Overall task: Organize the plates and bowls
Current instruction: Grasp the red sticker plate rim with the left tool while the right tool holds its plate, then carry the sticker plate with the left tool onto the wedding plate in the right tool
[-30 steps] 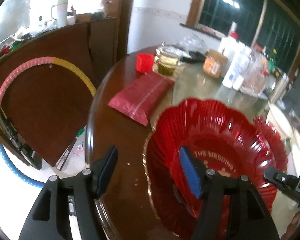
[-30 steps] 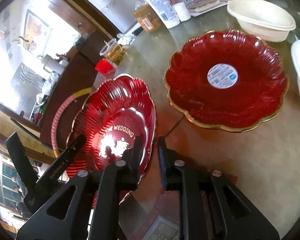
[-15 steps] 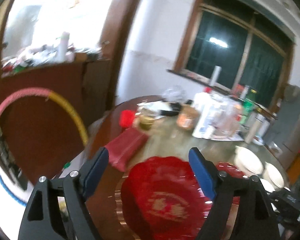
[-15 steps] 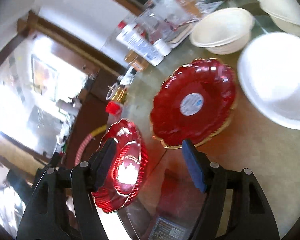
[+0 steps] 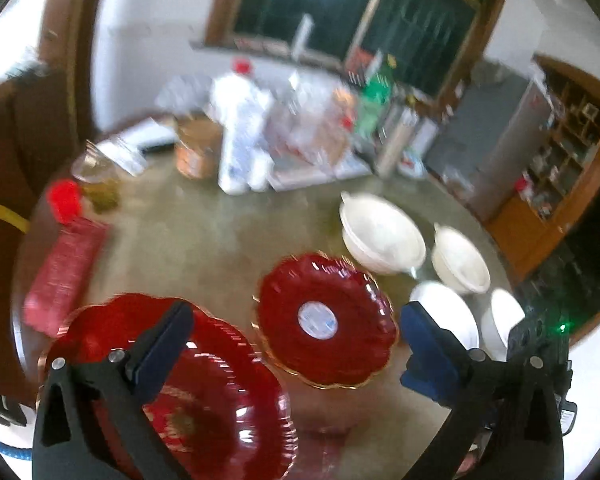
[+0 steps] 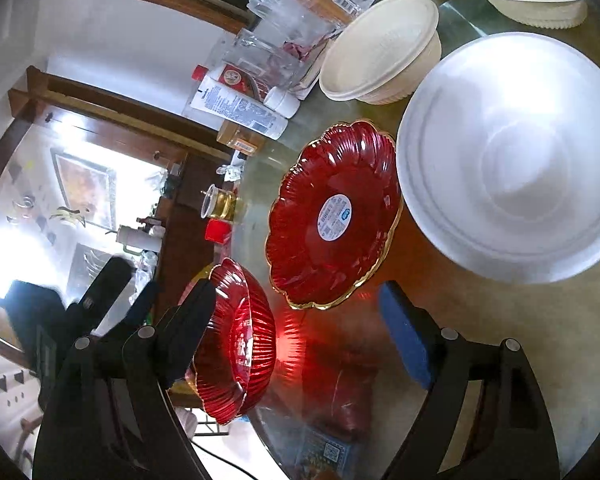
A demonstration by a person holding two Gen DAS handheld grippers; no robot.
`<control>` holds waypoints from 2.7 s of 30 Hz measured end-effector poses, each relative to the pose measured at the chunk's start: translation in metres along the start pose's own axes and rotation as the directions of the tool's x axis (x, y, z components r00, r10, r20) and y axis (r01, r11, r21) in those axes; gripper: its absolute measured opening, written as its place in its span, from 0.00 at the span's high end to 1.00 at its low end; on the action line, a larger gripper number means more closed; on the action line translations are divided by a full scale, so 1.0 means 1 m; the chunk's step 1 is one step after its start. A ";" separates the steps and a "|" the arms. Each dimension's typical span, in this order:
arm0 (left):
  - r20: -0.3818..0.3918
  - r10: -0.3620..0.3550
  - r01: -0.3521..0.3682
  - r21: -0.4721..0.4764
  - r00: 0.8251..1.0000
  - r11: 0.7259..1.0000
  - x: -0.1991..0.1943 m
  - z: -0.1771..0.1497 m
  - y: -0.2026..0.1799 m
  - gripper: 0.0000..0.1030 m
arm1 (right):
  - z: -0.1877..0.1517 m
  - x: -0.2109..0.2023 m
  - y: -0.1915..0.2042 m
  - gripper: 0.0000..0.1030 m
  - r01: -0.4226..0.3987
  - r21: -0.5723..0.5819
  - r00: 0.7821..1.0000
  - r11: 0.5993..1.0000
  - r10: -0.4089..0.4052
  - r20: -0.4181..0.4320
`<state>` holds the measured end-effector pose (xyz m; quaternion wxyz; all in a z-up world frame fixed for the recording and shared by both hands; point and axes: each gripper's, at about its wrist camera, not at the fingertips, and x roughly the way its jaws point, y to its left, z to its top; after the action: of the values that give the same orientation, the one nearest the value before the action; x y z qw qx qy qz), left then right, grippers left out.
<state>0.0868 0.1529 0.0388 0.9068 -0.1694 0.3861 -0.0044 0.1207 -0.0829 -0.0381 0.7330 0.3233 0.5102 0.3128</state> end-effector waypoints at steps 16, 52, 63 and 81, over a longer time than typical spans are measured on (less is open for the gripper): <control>-0.258 0.105 -0.091 0.064 0.961 0.994 0.071 0.018 -0.006 0.00 | 0.026 0.005 -0.025 0.00 -0.041 0.123 0.998 0.992 0.046 -0.031; -0.278 0.272 -0.251 0.111 0.921 0.962 0.109 0.015 0.002 0.90 | 0.030 0.018 -0.029 0.87 0.100 0.026 0.995 0.995 -0.099 -0.023; -0.141 0.261 -0.251 0.084 0.955 0.964 0.053 0.015 -0.002 0.92 | 0.024 0.004 -0.002 0.88 0.079 -0.075 0.996 0.994 -0.076 0.045; 0.035 0.269 -0.267 -0.058 0.963 0.962 -0.052 -0.028 0.050 0.92 | -0.014 0.026 0.071 0.88 0.044 -0.274 0.999 0.961 -0.047 -0.003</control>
<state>0.0243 0.1986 0.0411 0.9022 -0.1396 0.3861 0.1321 0.1057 -0.0182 0.0006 0.7753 0.2058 0.4727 0.3649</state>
